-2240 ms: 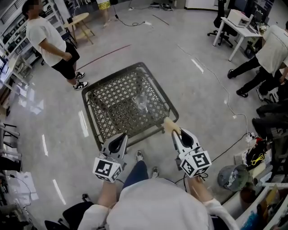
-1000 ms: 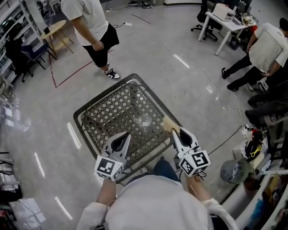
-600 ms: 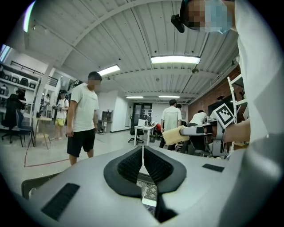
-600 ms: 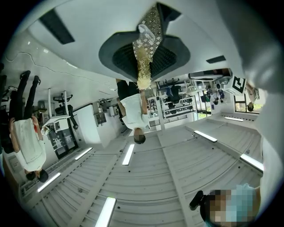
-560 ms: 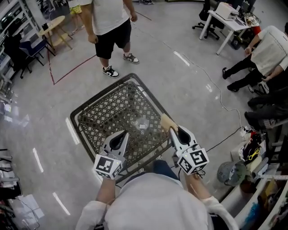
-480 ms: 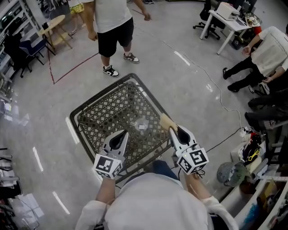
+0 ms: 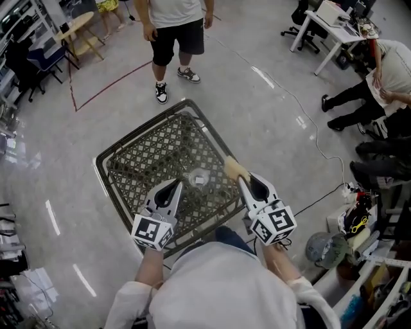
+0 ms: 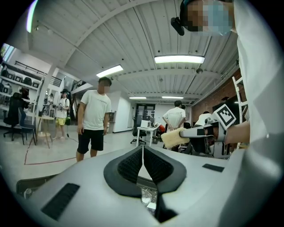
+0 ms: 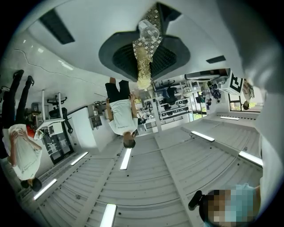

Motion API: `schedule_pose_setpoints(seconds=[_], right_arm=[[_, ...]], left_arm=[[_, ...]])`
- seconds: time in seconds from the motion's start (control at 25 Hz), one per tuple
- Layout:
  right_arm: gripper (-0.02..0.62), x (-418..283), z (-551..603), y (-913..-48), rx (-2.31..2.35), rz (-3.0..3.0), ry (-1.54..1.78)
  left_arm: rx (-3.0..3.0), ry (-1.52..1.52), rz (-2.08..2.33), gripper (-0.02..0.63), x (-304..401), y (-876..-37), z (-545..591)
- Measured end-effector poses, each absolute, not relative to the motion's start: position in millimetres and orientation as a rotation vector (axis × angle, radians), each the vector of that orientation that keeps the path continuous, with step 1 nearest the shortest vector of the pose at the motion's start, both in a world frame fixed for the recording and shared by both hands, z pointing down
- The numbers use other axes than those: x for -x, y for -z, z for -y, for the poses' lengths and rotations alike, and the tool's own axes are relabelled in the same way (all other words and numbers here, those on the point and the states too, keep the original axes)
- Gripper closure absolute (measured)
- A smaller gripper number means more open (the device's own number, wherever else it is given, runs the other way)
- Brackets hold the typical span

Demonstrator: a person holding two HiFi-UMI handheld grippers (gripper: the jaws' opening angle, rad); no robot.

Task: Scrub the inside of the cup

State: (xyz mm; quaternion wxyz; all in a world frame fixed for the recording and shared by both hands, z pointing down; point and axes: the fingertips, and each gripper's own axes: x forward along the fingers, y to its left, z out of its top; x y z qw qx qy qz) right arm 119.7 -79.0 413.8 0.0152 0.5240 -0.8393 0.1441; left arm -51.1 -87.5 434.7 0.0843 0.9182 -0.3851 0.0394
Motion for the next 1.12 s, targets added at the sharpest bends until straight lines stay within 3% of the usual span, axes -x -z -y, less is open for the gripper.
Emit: schedule_pose_setpoints(seconds=[1.12], right_arm=[[0.503, -107.7, 88.1, -463.8, -1.495, 2.599, -0.589]], left_arm=[[-2.668, -0.284, 1.121, 0.568, 23.0, -524.3, 101.3]])
